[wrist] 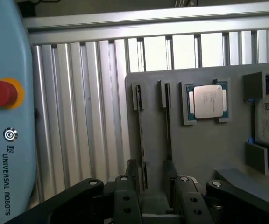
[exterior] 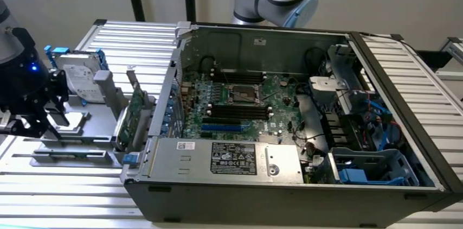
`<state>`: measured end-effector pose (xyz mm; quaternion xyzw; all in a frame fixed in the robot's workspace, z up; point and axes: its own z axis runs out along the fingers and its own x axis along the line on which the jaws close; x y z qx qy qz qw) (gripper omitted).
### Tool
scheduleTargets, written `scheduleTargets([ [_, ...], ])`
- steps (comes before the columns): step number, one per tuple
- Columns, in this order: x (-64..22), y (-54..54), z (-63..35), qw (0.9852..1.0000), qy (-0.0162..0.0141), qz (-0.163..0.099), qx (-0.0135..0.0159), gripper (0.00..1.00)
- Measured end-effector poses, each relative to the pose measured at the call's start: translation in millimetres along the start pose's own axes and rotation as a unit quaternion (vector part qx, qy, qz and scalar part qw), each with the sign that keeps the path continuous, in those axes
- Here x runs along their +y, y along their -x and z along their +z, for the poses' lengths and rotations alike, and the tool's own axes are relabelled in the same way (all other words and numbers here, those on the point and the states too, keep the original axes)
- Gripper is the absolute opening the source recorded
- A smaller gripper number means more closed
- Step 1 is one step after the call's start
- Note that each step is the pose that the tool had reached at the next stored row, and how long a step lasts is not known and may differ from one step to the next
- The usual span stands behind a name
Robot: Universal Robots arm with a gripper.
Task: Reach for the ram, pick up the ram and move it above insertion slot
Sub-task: 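Pick up the ram and move it above insertion slot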
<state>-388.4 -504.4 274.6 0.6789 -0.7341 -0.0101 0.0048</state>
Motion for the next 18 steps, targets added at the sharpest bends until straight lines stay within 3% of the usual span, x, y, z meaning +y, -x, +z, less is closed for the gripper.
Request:
scheduleTargets([
  [18,-1.0,-3.5,32.8,1.0,0.0,-0.002,-0.0008,0.36],
])
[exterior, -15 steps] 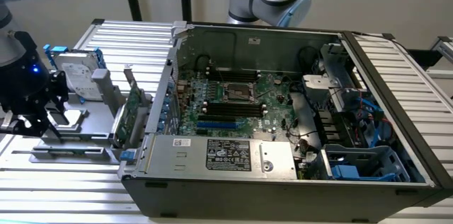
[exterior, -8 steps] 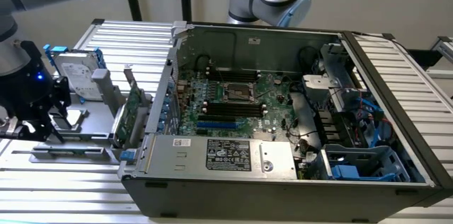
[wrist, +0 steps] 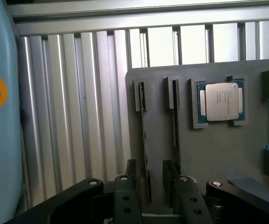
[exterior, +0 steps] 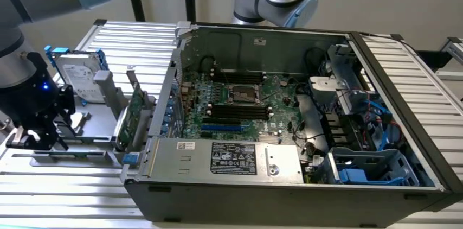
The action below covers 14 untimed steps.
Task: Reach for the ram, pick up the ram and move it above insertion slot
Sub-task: 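Pick up the ram and move it above insertion slot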
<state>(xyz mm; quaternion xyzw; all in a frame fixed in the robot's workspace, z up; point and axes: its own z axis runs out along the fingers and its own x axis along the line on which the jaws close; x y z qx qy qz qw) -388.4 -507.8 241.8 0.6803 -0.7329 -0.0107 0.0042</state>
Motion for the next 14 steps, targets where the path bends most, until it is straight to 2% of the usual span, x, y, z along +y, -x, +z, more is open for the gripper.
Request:
scheduleTargets([
  [14,-0.7,-1.9,25.4,1.0,0.0001,-0.003,-0.0011,0.36],
])
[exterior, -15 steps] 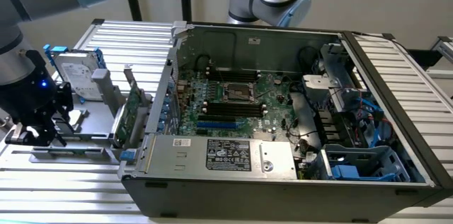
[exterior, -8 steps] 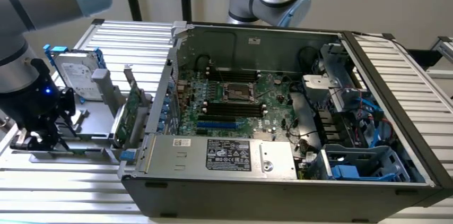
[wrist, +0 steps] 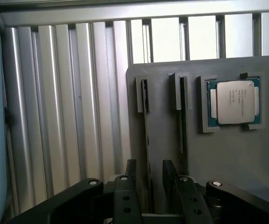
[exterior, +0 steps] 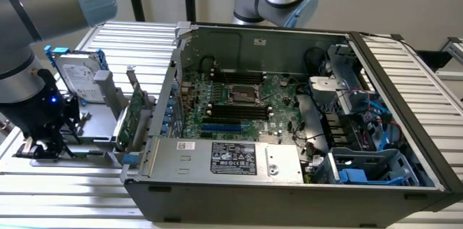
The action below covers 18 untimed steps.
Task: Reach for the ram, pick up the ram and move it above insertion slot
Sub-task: 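Pick up the ram and move it above insertion slot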
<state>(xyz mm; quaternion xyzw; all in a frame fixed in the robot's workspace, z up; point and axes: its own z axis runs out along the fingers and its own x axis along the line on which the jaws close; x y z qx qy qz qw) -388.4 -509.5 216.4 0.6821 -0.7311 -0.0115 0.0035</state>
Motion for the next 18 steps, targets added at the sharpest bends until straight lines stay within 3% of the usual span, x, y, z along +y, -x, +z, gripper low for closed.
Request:
scheduleTargets([
  [7,0.2,-0.2,11.8,1.0,0.0003,-0.004,-0.0033,0.36],
  [18,1.5,-0.4,15.3,0.9995,0.0007,-0.03,-0.0036,0.36],
])
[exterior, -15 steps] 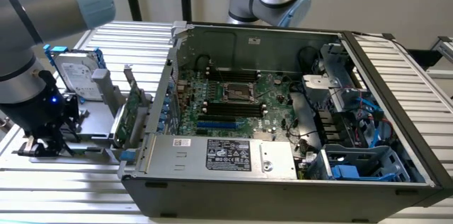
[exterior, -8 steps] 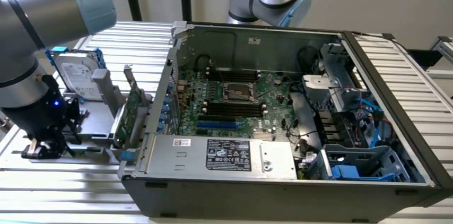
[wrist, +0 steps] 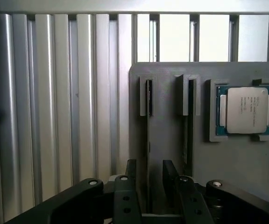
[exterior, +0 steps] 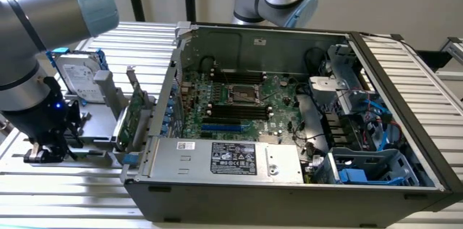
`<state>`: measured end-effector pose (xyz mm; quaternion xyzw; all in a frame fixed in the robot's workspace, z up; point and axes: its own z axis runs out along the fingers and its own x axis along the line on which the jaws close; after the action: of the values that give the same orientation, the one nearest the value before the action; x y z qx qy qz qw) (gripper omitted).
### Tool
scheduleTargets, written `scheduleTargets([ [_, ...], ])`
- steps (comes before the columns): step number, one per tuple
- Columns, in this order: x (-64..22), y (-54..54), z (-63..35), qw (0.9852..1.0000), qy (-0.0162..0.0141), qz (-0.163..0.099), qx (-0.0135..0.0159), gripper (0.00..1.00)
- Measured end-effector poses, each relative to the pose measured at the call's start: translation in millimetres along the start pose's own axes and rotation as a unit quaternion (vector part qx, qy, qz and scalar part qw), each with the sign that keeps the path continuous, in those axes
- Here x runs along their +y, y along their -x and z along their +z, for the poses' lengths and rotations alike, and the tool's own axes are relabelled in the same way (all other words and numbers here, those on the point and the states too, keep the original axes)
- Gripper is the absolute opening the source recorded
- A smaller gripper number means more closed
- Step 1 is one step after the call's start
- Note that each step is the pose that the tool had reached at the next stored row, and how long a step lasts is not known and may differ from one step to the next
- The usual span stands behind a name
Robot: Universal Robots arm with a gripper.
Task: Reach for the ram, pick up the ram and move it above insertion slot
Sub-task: 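Pick up the ram and move it above insertion slot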
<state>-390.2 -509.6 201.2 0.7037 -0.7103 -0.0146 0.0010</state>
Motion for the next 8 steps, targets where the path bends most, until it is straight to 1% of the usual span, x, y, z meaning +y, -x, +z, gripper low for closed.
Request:
scheduleTargets([
  [3,0.0,0.0,0.9,1.0,0.0,-0.003,0.0,0.34],
  [4,0.0,0.0,1.1,1.0,0.0,-0.003,0.0,0.22],
  [6,0.0,0.0,1.5,1.0,0.0001,-0.003,0.0,0.22],
  [7,0.0,0.0,1.7,1.0,0.0,-0.003,0.0,0.15],
  [8,0.0,0.0,1.8,1.0,0.0,-0.003,0.0,0.15],
])
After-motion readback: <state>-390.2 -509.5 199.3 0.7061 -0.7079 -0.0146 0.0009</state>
